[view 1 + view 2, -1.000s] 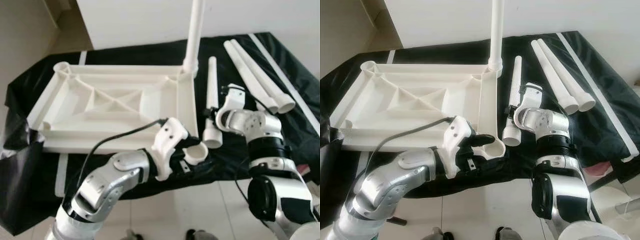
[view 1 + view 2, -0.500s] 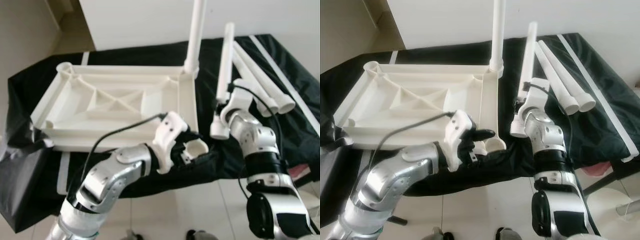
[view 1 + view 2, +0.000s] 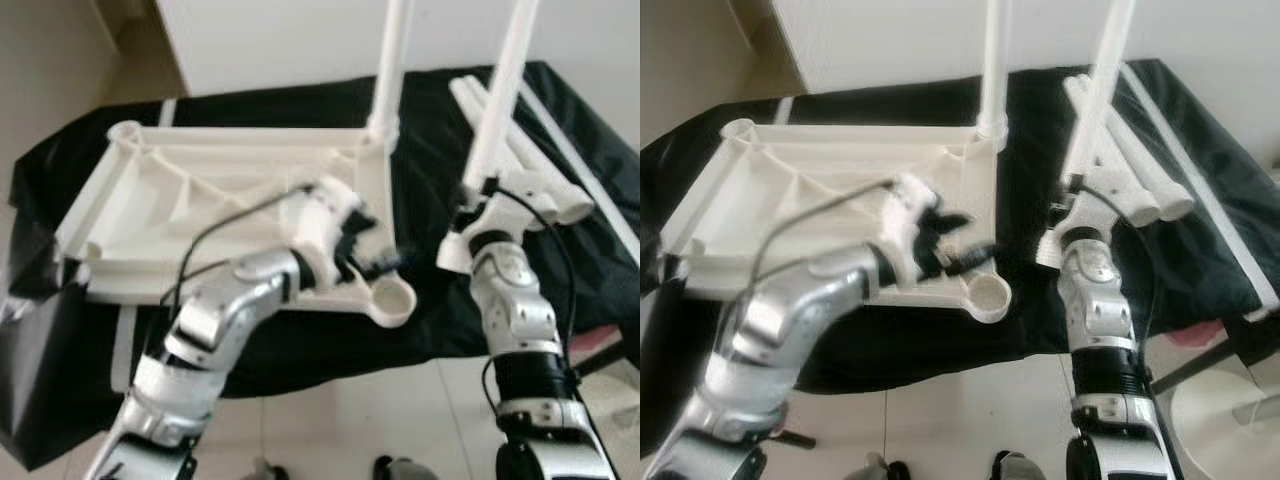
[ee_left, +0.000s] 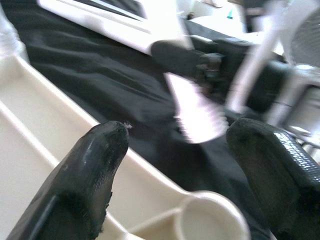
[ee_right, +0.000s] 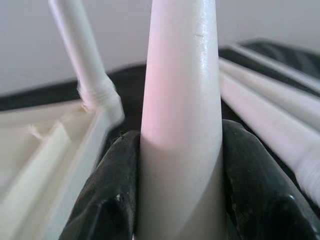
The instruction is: Building children table
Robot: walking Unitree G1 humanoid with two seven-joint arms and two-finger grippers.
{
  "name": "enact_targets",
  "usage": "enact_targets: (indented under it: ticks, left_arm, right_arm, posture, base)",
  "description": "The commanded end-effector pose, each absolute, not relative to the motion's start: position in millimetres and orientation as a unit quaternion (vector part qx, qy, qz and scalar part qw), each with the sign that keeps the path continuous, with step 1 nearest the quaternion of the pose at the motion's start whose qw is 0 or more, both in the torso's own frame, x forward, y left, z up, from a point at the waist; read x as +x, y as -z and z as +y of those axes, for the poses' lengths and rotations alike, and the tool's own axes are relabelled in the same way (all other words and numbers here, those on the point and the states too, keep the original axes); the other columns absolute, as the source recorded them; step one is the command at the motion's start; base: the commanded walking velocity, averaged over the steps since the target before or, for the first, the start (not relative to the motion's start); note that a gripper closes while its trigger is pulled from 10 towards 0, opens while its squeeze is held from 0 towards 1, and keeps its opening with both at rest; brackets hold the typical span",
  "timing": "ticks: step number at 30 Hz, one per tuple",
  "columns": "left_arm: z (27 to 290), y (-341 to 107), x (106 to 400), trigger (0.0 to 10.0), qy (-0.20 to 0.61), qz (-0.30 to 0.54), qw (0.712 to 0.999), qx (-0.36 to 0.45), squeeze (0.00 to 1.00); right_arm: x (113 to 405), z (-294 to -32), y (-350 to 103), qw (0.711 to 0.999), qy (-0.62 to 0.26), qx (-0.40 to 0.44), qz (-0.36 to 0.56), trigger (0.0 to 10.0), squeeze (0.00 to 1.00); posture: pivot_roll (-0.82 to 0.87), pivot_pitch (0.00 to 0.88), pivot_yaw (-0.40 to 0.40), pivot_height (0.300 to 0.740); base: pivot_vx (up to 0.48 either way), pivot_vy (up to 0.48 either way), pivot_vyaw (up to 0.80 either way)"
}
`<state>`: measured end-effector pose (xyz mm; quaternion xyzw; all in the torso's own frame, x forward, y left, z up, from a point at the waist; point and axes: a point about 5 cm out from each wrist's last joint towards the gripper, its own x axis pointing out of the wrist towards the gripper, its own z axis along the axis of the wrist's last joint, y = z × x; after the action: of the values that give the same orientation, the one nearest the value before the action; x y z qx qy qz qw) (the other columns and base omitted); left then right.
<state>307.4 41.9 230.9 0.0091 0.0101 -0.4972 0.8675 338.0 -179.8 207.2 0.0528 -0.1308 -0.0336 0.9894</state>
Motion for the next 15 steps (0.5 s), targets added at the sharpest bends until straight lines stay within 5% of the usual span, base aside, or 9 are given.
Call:
enact_targets:
  ticks: [1,15]
  left_arm:
    - [48,-236,322,10.0,0.452,0.007,0.892,0.001,0.0]
    - [45,-274,364,10.0,0.385,-0.008,0.917,-0.106,0.0]
  right_arm:
    - [331,-169,-217,0.983,-0.009,0.064,-0.172,10.0,0.0]
    - [315,-154,-234,0.962,-0.112,0.038,-0.247,10.0,0.0]
  posture:
    - [-0.09,0.113,0.073,0.74]
    - [-0.09,0.075,0.059,0.74]
  base:
    - [0.0,0.0,0.0]
    - [0.0,0.0,0.0]
